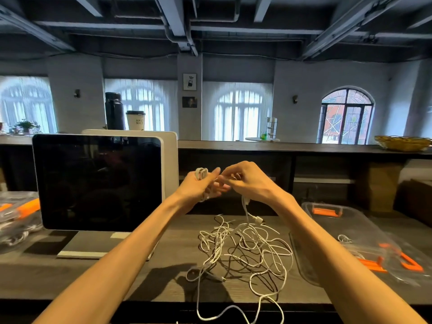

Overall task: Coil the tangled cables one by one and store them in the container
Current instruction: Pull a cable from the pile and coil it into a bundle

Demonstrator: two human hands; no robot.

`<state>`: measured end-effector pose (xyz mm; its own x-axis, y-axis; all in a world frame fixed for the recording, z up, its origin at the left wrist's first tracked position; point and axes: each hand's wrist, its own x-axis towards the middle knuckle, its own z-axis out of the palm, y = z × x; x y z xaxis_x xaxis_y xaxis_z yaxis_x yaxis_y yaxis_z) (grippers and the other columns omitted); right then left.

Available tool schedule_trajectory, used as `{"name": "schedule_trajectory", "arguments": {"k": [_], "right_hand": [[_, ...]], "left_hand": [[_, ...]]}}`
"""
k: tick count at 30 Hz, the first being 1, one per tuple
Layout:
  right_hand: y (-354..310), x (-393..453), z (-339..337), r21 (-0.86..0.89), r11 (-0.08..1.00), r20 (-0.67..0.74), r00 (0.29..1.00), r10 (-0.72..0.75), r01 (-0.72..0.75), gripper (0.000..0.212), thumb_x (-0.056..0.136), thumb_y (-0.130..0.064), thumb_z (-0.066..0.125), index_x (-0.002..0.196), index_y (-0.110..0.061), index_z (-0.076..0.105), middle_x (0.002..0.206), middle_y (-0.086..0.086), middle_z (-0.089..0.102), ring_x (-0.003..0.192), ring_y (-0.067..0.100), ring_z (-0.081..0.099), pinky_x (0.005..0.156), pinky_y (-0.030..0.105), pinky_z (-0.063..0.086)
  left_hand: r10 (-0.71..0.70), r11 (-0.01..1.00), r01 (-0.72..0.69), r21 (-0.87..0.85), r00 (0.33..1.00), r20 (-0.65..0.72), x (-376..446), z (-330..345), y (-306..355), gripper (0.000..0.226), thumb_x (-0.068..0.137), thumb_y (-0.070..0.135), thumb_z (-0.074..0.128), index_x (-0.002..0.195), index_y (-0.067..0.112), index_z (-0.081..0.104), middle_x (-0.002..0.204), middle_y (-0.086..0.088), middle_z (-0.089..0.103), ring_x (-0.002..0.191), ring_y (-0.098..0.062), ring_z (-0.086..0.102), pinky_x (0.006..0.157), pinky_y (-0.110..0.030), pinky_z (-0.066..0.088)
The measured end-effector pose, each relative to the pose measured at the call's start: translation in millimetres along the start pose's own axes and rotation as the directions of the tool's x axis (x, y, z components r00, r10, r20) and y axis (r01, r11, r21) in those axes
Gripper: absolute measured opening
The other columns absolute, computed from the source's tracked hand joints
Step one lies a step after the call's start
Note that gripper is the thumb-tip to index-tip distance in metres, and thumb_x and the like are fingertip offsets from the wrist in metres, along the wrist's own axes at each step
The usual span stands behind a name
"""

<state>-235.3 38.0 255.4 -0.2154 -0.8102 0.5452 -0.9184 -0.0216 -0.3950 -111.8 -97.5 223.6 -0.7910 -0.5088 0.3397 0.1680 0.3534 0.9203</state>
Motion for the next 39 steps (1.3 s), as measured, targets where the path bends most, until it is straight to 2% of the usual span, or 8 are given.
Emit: {"name": "schedule_trajectory", "arguments": {"k": [3,9,14,19,24,29,35,39], "right_hand": [[-1.7,3.5,3.8,0.01,1.0,0.004,1.0,-0.017,0.016,0.022,0.1,-0.032,0.065,0.106,-0.016,0.079,0.088,-0.011,0.067,0.08,0.001,0.061,0.067,0.011,0.039],[9.4,-0.2,11.6,0.153,0.988,0.028,1.0,-0.005,0.0,0.019,0.095,-0.037,0.07,0.098,-0.021,0.079,0.081,-0.007,0.073,0.075,0.006,0.068,0.066,0.015,0.052],[32.6,-13.2,15.3,0.405,0.911,0.071,0.996,0.051,-0.076,0.02,0.096,-0.028,0.069,0.108,-0.013,0.076,0.094,0.001,0.077,0.092,0.015,0.074,0.083,0.023,0.059],[47.0,-19.1,36.9,0.277,0.943,0.245,0.962,0.118,-0.186,0.024,0.1,-0.033,0.065,0.099,-0.014,0.08,0.087,0.001,0.078,0.082,0.011,0.073,0.075,0.02,0.056],[60.9,-23.1,45.5,0.202,0.943,0.222,0.95,0.218,-0.264,0.036,0.107,-0.037,0.05,0.081,-0.019,0.069,0.069,-0.009,0.063,0.067,0.0,0.056,0.067,0.018,0.045],[58.4,-21.8,49.8,0.549,0.775,0.086,0.944,0.32,-0.313,0.032,0.111,-0.029,0.039,0.092,-0.011,0.058,0.07,0.0,0.054,0.061,0.013,0.052,0.056,0.024,0.045],[31.8,-22.2,52.9,0.186,0.974,-0.068,0.987,0.146,-0.131,0.027,0.106,-0.031,0.052,0.093,-0.019,0.071,0.072,-0.009,0.06,0.06,0.0,0.053,0.055,0.014,0.039],[-1.0,-26.8,51.9,-0.147,0.986,0.126,0.99,-0.057,0.075,0.025,0.104,-0.036,0.056,0.093,-0.021,0.072,0.082,-0.001,0.072,0.071,0.013,0.064,0.066,0.033,0.052]], "left_hand": [[-0.136,0.985,0.151,-0.078,0.976,0.172,-6.0,1.5,3.0,0.069,0.087,0.073,0.044,0.089,0.008,0.066,0.064,-0.014,0.061,0.048,-0.017,0.05,0.051,-0.023,0.041],[-0.236,0.961,0.273,-0.049,0.899,0.369,-4.8,-5.0,-1.8,0.063,0.075,0.078,0.052,0.058,0.018,0.04,0.051,0.001,0.033,0.044,-0.011,0.024,0.05,-0.026,0.018],[-0.182,0.927,0.249,-0.279,0.952,0.247,3.4,-12.2,-15.7,0.062,0.092,0.052,0.064,0.051,0.015,0.036,0.041,0.001,0.035,0.037,-0.011,0.032,0.047,-0.022,0.025],[-0.139,0.798,0.176,-0.577,0.984,0.108,17.8,-17.9,-20.3,0.058,0.099,0.036,0.059,0.049,0.015,0.039,0.036,0.003,0.034,0.03,-0.007,0.033,0.036,-0.016,0.023],[-0.131,0.799,0.125,-0.588,0.991,0.032,25.1,-20.1,-18.9,0.059,0.103,0.035,0.054,0.049,0.016,0.04,0.038,0.003,0.034,0.032,-0.007,0.032,0.038,-0.017,0.022],[-0.188,0.842,0.146,-0.519,0.982,-0.03,25.1,-18.6,-18.3,0.054,0.097,0.037,0.064,0.051,0.017,0.044,0.044,0.002,0.036,0.038,-0.008,0.032,0.04,-0.017,0.025],[-0.207,0.858,0.136,-0.495,0.974,-0.091,21.1,-14.7,-16.3,0.037,0.085,0.032,0.079,0.063,0.019,0.052,0.056,0.003,0.041,0.042,-0.006,0.029,0.038,-0.014,0.022],[-0.197,0.934,0.161,-0.319,0.977,-0.085,15.8,-6.5,-15.5,0.035,0.092,0.031,0.073,0.067,0.016,0.053,0.056,0.001,0.043,0.042,-0.008,0.032,0.038,-0.017,0.026]]}}
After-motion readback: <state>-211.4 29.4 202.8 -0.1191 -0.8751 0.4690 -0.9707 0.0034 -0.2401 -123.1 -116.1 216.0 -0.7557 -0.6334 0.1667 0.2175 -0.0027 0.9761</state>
